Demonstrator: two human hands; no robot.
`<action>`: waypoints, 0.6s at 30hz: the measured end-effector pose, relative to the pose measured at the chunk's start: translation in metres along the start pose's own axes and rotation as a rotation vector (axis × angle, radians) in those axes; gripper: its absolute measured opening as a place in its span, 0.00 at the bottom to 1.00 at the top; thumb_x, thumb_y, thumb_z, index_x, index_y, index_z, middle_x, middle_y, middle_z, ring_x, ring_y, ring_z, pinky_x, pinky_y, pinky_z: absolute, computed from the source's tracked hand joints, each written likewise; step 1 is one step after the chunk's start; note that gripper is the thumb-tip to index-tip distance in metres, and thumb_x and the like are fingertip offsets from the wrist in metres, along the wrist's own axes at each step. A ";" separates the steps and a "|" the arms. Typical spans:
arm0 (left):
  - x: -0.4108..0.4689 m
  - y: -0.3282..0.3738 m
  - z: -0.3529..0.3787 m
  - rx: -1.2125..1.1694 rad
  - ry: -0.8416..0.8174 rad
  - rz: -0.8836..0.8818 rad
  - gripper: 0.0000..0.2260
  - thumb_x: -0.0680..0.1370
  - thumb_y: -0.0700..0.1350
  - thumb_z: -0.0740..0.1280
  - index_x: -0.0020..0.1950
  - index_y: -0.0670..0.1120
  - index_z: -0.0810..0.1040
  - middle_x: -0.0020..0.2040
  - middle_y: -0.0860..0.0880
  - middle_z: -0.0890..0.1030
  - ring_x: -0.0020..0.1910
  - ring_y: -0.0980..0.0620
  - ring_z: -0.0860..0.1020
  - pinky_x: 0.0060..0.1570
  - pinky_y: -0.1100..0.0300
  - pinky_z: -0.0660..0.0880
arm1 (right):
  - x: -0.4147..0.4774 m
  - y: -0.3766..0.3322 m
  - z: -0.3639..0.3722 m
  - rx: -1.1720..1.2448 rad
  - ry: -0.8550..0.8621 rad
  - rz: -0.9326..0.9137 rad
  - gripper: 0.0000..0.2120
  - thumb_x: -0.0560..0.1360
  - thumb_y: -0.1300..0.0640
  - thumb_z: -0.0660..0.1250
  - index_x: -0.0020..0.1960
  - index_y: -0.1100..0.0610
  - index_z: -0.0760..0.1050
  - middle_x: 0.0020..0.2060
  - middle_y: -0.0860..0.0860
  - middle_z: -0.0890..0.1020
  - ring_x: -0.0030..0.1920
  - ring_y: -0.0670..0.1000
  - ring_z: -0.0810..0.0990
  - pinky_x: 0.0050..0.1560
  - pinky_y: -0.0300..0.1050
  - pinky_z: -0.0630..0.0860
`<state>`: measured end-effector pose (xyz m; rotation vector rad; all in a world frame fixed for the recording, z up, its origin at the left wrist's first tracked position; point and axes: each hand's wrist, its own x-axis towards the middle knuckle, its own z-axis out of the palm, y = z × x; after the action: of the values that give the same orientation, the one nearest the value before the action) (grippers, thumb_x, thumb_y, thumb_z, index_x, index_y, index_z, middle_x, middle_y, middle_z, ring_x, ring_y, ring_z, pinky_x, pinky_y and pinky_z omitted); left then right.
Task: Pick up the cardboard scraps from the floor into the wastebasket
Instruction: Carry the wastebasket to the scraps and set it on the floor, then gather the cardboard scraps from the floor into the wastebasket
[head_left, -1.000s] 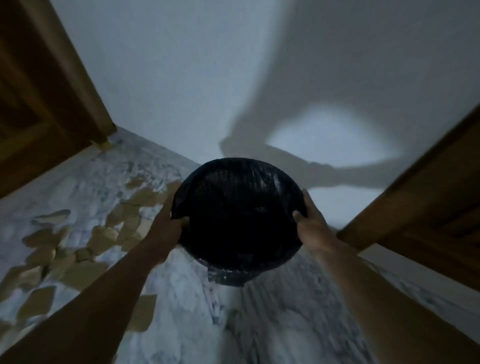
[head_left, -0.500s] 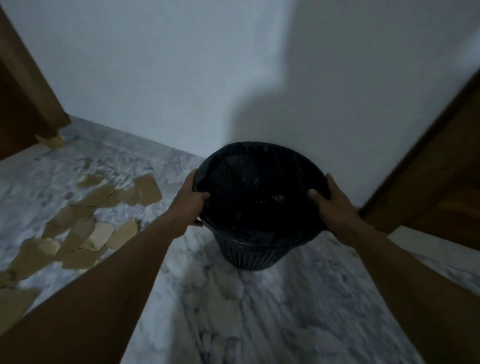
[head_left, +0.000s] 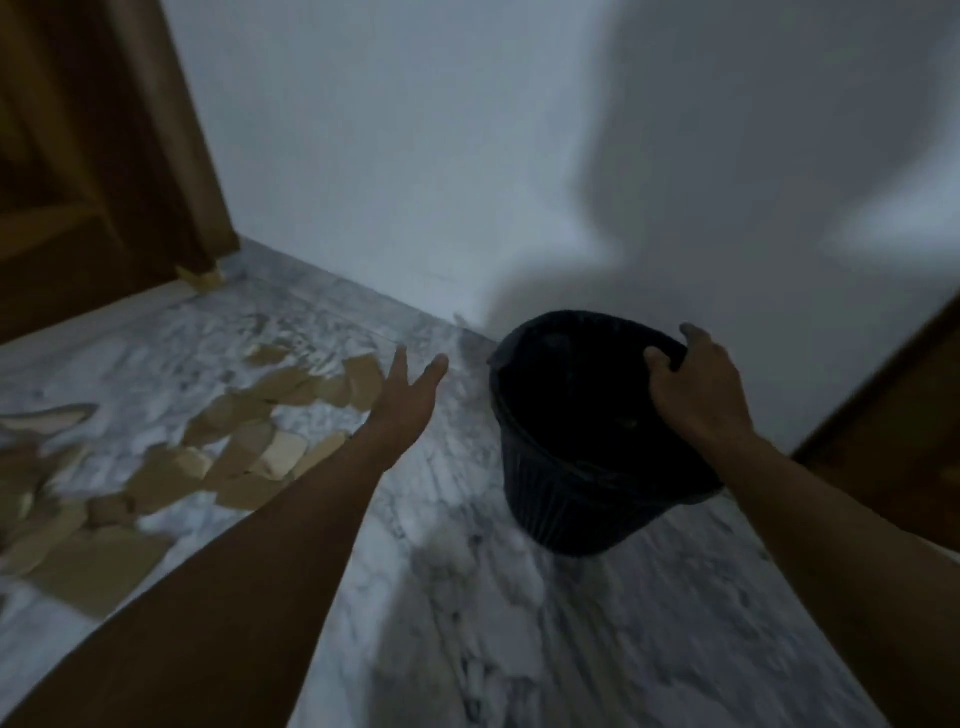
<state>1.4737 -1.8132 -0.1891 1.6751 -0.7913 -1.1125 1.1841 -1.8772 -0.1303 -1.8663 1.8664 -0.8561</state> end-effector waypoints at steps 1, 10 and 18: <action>-0.003 -0.006 -0.019 0.028 0.069 0.008 0.40 0.75 0.70 0.63 0.81 0.62 0.47 0.80 0.47 0.60 0.73 0.41 0.68 0.62 0.48 0.74 | -0.003 -0.020 0.008 0.007 -0.007 -0.046 0.31 0.83 0.45 0.60 0.81 0.56 0.56 0.77 0.59 0.64 0.75 0.59 0.64 0.75 0.58 0.62; -0.050 -0.125 -0.206 0.400 0.387 -0.133 0.38 0.78 0.64 0.64 0.82 0.52 0.53 0.74 0.39 0.71 0.71 0.37 0.71 0.66 0.48 0.68 | -0.039 -0.173 0.155 -0.034 -0.192 -0.441 0.27 0.83 0.50 0.61 0.79 0.58 0.61 0.76 0.59 0.66 0.75 0.58 0.65 0.72 0.49 0.62; 0.000 -0.217 -0.277 0.681 0.616 -0.260 0.49 0.67 0.78 0.60 0.81 0.61 0.43 0.82 0.43 0.52 0.80 0.35 0.49 0.75 0.36 0.45 | -0.030 -0.145 0.362 -0.138 -0.563 -0.185 0.42 0.75 0.33 0.64 0.81 0.51 0.53 0.79 0.59 0.57 0.78 0.60 0.59 0.74 0.61 0.61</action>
<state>1.7331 -1.6402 -0.3522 2.5730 -0.5782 -0.4231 1.5292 -1.8976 -0.3134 -2.1064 1.4469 -0.2082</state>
